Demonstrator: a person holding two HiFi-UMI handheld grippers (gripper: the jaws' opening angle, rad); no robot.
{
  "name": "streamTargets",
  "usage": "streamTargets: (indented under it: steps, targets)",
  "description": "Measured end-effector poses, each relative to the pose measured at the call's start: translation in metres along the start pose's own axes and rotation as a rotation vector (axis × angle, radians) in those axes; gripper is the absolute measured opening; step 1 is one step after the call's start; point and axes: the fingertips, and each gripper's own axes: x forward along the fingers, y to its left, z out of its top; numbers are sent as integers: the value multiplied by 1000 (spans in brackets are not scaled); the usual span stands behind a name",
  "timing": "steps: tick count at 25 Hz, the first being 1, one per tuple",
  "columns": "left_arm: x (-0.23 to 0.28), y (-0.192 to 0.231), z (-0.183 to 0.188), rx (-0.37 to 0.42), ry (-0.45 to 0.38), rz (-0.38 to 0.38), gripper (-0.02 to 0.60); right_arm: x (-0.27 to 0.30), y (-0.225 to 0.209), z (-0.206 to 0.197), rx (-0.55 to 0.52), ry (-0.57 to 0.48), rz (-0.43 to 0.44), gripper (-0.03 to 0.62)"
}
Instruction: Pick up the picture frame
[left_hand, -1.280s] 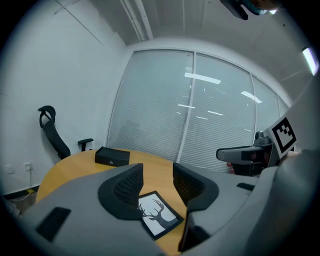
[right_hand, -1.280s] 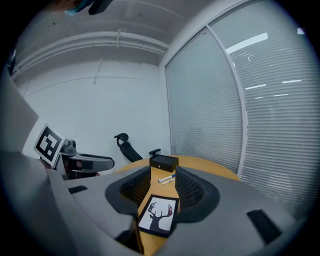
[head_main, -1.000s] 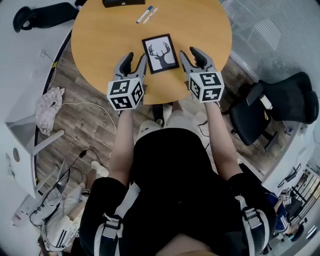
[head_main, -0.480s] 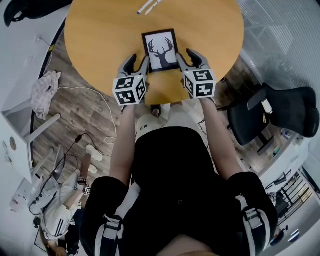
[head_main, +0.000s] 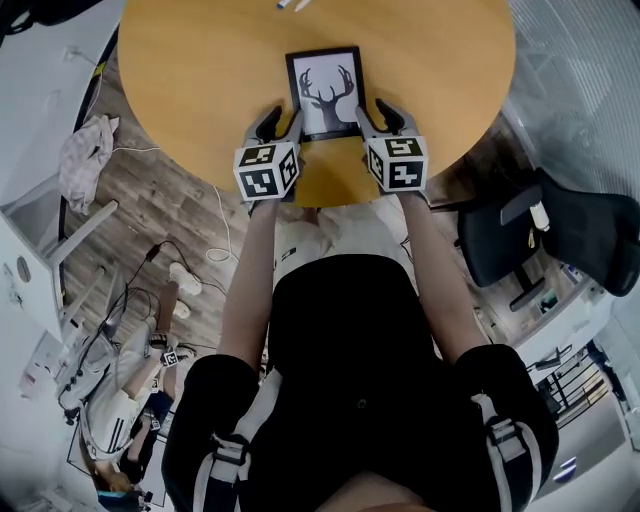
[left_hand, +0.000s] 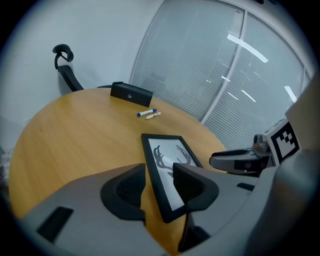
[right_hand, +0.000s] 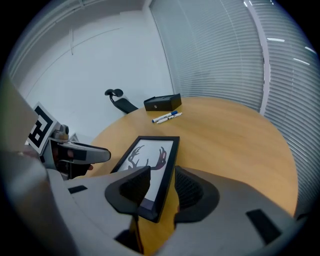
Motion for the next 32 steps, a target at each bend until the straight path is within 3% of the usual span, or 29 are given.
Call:
streamTargets:
  steps: [14, 32]
  targets:
    - [50, 9, -21, -63, 72, 19, 171, 47, -16, -25, 34, 82, 39, 155]
    - [51, 12, -25, -74, 85, 28, 94, 51, -15, -32, 89, 82, 34, 97]
